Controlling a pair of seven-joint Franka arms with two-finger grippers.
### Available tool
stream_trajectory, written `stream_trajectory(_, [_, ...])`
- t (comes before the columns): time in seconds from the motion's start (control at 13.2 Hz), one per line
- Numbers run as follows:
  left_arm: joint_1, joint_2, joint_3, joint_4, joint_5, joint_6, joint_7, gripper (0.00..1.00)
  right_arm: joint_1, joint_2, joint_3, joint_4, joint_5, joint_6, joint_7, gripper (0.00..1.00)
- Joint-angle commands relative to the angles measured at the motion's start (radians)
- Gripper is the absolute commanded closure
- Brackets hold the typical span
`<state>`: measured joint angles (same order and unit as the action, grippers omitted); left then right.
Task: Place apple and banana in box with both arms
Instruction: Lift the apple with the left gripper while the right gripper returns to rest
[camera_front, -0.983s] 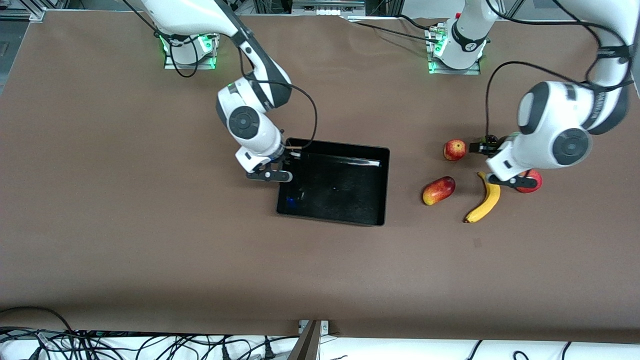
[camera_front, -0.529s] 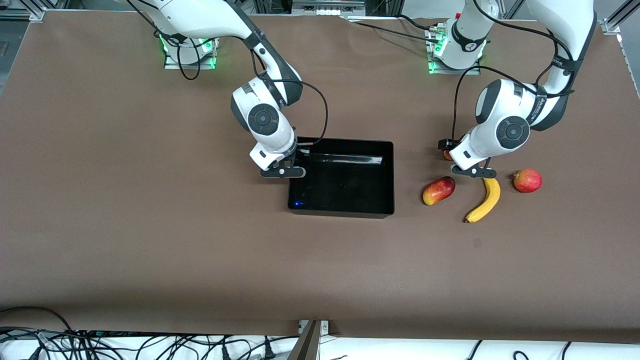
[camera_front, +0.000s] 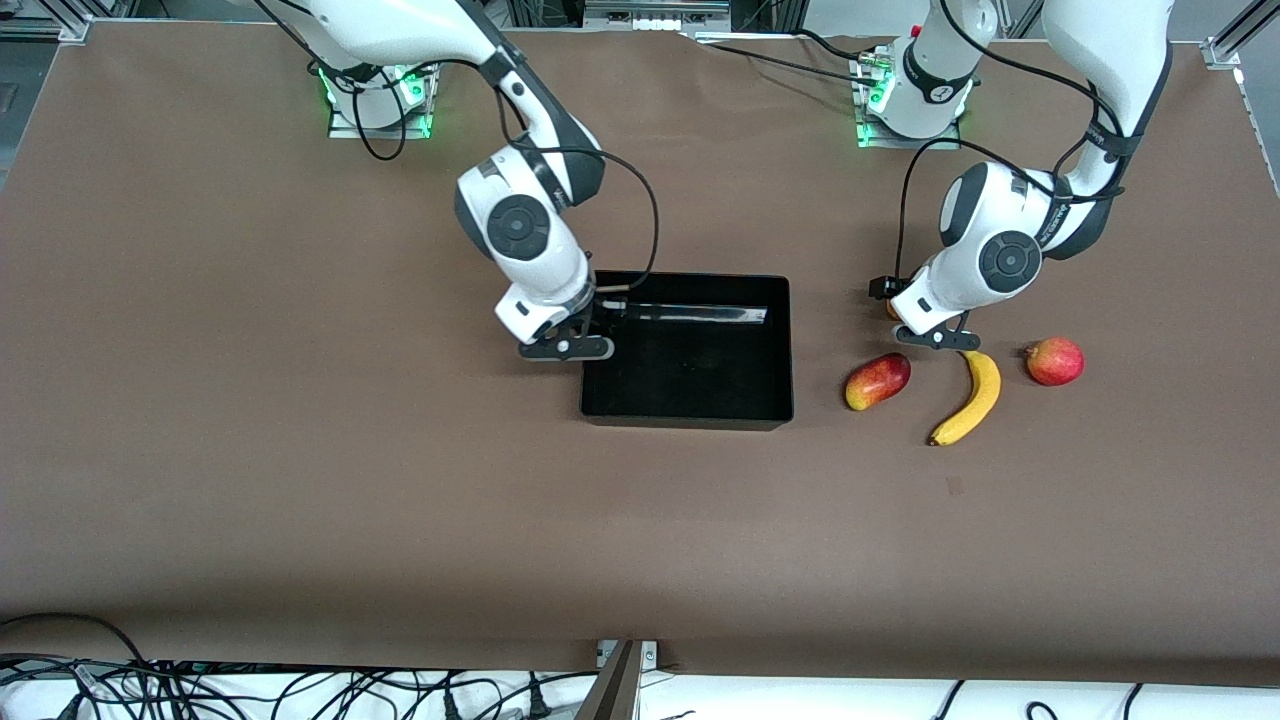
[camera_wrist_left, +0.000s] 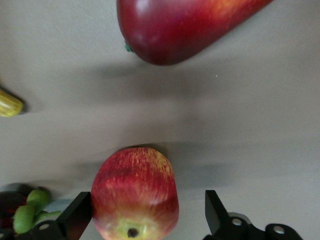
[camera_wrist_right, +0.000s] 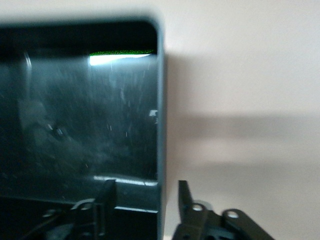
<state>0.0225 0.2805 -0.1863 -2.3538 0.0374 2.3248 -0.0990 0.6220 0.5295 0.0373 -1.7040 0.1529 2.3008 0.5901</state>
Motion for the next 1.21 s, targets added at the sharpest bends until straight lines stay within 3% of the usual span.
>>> stream_trajectory(0.0, [0.004, 0.003, -0.001, -0.004, 0.012, 0.013, -0.002, 0.49, -0.112, -0.138, 0.009, -0.013, -0.009, -0.096, -0.044, 0.00])
stream_trajectory(0.15, [0.004, -0.007, -0.002, 0.007, 0.012, 0.005, 0.007, 0.67, -0.198, -0.230, 0.009, -0.016, -0.006, -0.167, -0.116, 0.00])
stream_trajectory(0.3, [0.002, -0.058, -0.010, 0.048, 0.012, -0.048, 0.010, 0.70, -0.293, -0.317, 0.012, -0.016, 0.004, -0.284, -0.188, 0.00])
stream_trajectory(0.53, [-0.002, -0.066, -0.091, 0.293, 0.009, -0.331, -0.051, 0.70, -0.434, -0.451, 0.018, -0.023, 0.005, -0.492, -0.378, 0.00])
stream_trajectory(0.68, [-0.051, 0.008, -0.119, 0.472, 0.001, -0.454, -0.141, 0.68, -0.499, -0.505, 0.016, -0.025, -0.009, -0.593, -0.502, 0.00])
stream_trajectory(0.83, [-0.161, 0.081, -0.119, 0.606, -0.004, -0.483, -0.310, 0.68, -0.516, -0.532, 0.009, -0.031, -0.080, -0.639, -0.527, 0.00])
stream_trajectory(0.98, [-0.274, 0.169, -0.117, 0.706, 0.001, -0.483, -0.511, 0.66, -0.516, -0.540, 0.004, -0.043, -0.127, -0.639, -0.538, 0.00])
stream_trajectory(1.13, [-0.341, 0.235, -0.117, 0.748, 0.009, -0.473, -0.654, 0.67, -0.516, -0.540, -0.005, -0.039, -0.128, -0.641, -0.559, 0.00])
